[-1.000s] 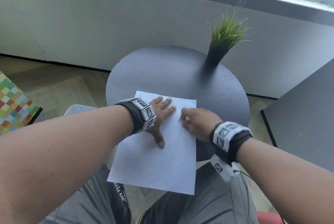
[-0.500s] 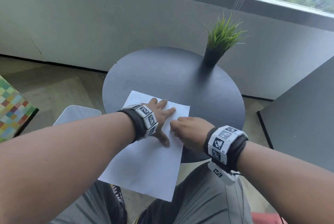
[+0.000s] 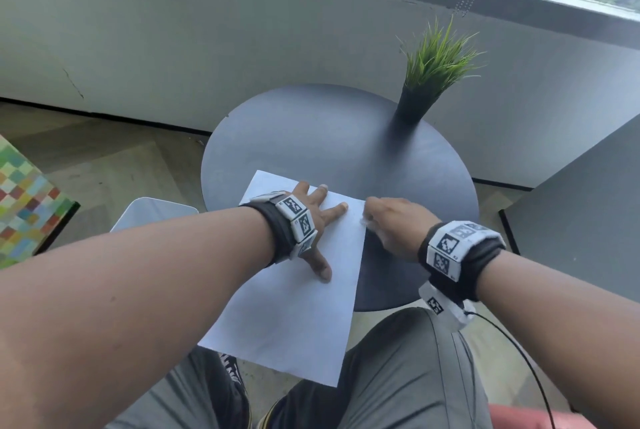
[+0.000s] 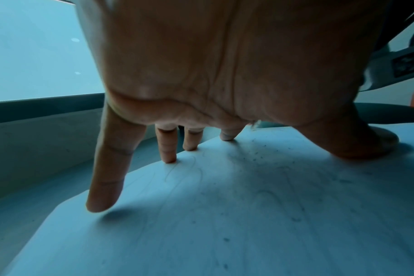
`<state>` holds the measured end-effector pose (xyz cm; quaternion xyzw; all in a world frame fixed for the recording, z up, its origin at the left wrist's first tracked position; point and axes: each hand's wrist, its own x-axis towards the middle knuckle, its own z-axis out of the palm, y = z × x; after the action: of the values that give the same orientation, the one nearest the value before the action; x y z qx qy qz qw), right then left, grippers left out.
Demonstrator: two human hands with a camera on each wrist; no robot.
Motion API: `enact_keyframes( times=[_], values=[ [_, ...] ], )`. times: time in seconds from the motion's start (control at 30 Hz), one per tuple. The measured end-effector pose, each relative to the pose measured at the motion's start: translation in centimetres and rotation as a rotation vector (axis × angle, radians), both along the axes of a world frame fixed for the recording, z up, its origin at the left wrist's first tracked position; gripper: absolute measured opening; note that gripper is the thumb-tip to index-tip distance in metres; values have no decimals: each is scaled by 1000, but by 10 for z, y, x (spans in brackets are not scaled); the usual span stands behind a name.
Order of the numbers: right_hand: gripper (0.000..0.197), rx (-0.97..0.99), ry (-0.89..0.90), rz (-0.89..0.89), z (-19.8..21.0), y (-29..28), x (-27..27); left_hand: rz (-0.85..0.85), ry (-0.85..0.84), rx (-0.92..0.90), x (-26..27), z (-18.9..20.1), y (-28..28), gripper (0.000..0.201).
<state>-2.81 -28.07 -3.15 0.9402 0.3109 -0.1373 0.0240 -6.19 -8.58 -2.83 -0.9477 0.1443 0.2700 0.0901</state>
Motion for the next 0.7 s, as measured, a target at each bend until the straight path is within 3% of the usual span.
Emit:
enact_keyframes(
  times=[0.13, 0.3, 0.47, 0.6, 0.7],
  values=[
    [13, 12, 103, 215, -12, 11, -40, -17, -27, 10, 1, -2, -2, 134],
    [13, 30, -1, 45, -11, 6, -16, -36, -38, 12, 4, -6, -4, 134],
    [11, -41, 110, 241, -12, 11, -52, -18, -27, 19, 5, -7, -6, 134],
    [9, -11, -3, 64, -9, 4, -24, -21, -26, 11, 9, -9, -7, 136],
    [8, -29, 51, 134, -9, 13, -40, -11, -21, 28, 7, -10, -8, 138]
  ],
)
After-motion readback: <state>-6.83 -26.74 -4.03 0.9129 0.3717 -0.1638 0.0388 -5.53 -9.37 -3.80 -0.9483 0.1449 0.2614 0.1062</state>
